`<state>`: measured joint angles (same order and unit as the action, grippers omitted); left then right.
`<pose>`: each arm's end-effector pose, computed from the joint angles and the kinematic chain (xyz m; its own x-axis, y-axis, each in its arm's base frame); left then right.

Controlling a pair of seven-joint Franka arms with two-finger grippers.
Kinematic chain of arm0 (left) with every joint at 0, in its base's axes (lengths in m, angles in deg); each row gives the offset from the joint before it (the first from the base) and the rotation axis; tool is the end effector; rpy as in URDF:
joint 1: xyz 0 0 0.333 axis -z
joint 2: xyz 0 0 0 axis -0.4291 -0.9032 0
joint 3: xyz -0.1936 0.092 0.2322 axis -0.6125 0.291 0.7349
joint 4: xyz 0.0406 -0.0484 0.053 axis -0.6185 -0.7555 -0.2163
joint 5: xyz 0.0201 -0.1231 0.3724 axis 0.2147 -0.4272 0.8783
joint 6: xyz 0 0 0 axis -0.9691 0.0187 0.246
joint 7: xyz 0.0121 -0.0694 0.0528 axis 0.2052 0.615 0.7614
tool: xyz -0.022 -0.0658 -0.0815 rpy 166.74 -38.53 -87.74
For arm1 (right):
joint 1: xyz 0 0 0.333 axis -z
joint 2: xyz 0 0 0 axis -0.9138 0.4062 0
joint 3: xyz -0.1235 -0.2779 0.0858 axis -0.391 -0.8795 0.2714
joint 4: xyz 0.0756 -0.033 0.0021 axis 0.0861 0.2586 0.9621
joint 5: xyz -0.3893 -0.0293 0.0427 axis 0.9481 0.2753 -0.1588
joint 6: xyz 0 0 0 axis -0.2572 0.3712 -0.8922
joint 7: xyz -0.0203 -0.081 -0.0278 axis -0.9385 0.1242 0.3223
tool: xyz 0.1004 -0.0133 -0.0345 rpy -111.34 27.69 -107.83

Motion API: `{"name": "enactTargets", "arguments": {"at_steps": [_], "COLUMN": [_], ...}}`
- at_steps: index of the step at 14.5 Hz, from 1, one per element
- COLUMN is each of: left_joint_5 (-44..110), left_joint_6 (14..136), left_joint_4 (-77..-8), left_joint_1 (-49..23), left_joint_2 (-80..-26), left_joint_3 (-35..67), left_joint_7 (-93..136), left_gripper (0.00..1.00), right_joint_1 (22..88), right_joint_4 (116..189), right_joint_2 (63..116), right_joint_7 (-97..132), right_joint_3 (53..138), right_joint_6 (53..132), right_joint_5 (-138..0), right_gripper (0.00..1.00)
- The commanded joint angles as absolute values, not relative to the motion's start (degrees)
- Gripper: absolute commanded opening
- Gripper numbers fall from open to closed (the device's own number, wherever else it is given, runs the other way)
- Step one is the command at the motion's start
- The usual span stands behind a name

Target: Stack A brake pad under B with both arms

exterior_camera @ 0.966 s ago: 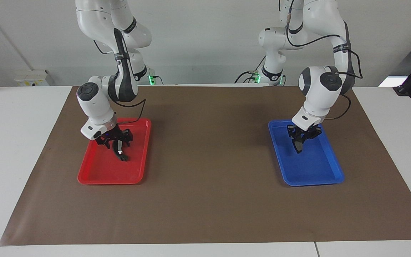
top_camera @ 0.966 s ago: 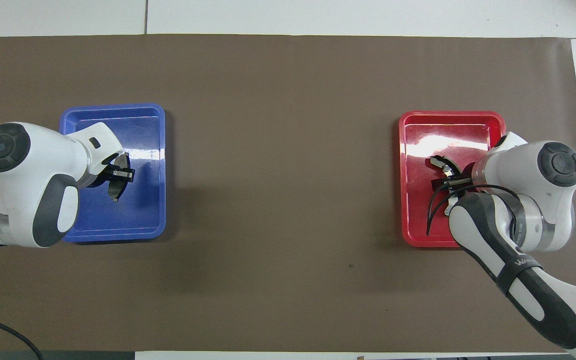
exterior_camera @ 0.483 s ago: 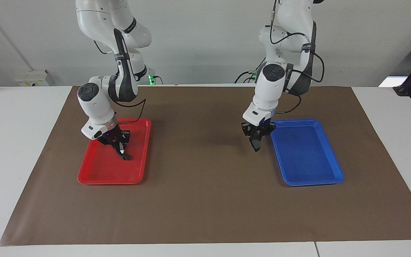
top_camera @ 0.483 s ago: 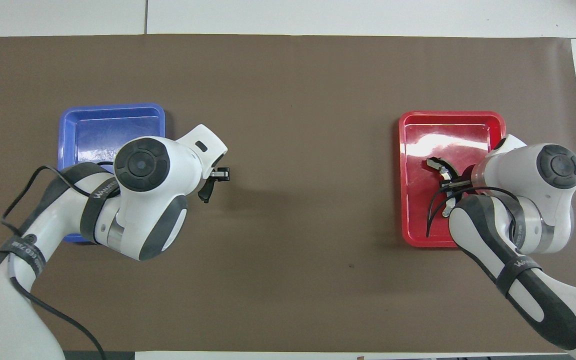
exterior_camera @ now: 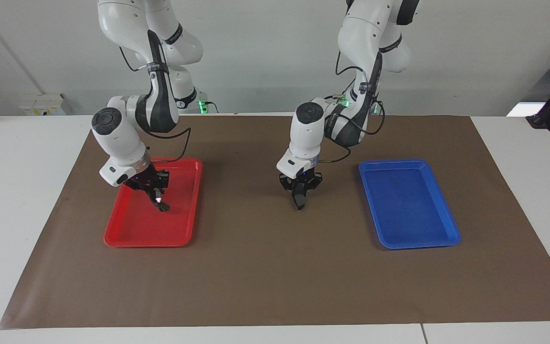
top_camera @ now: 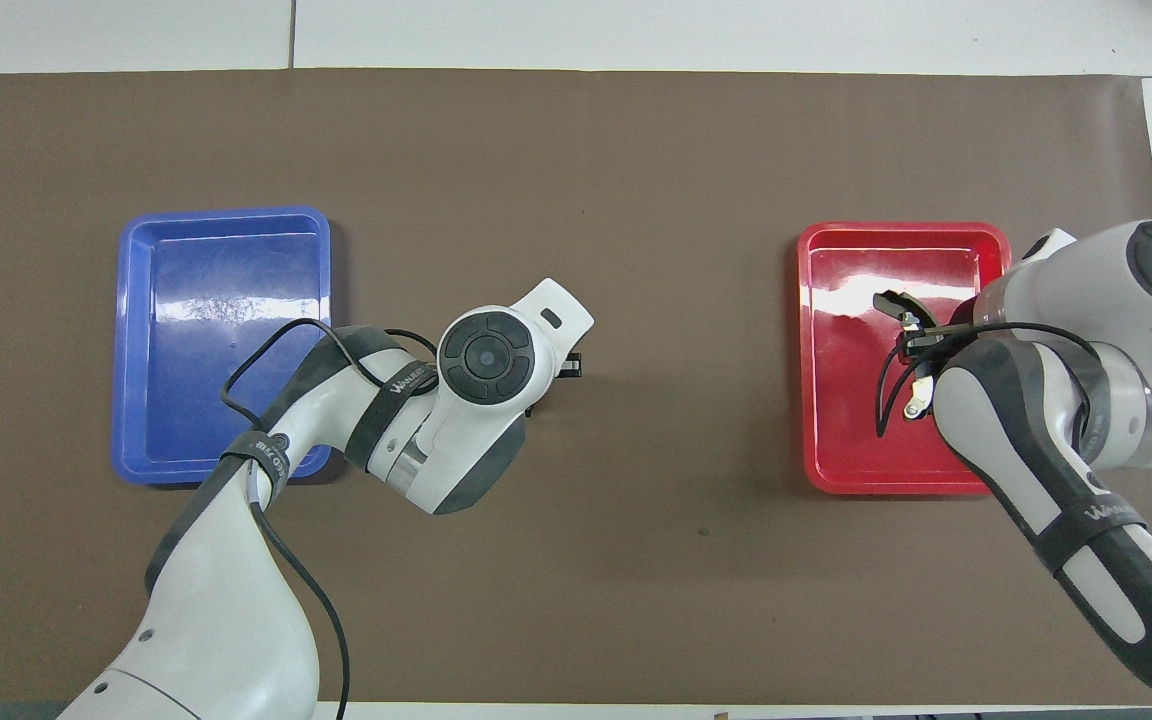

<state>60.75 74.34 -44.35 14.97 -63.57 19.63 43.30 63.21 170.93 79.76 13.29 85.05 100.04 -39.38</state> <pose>0.4845 -0.3975 0.3032 0.9922 -0.0757 0.0993 -0.0781 -0.9967 0.0204 0.5509 -0.0049 0.3613 0.9984 0.0383 -0.0421 0.0378 -0.9992 -0.0114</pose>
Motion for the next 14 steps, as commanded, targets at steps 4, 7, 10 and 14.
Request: {"name": "enactTargets", "arguments": {"at_steps": [4, 7, 10, 14], "left_joint_5": [60.15, 60.15, 60.15, 60.15], "left_joint_6": [76.41, 71.85, 63.25, 53.84], "left_joint_4": [-43.5, -45.69, -46.84, -46.49], "left_joint_1": [15.37, 10.64, 4.05, -4.65], "left_joint_2": [-64.33, -57.67, -50.8, -43.86], "left_joint_3": [20.71, 20.71, 20.71, 20.71], "left_joint_7": [42.62, 40.97, 31.23, 19.28], "left_gripper": [0.99, 0.99, 0.99, 0.99], "right_joint_1": [60.33, 55.42, 48.13, 40.74], "right_joint_4": [162.93, 160.02, 159.75, 153.36], "right_joint_2": [79.79, 81.02, 81.72, 86.89], "right_joint_7": [7.43, -0.21, -9.7, -18.77], "right_joint_3": [85.5, 85.5, 85.59, 85.85], "right_joint_6": [93.02, 91.34, 92.83, 91.96], "right_joint_5": [-40.17, -40.17, -40.25, -40.34], "right_gripper": [0.0, 0.0, 0.0, 0.0]}}
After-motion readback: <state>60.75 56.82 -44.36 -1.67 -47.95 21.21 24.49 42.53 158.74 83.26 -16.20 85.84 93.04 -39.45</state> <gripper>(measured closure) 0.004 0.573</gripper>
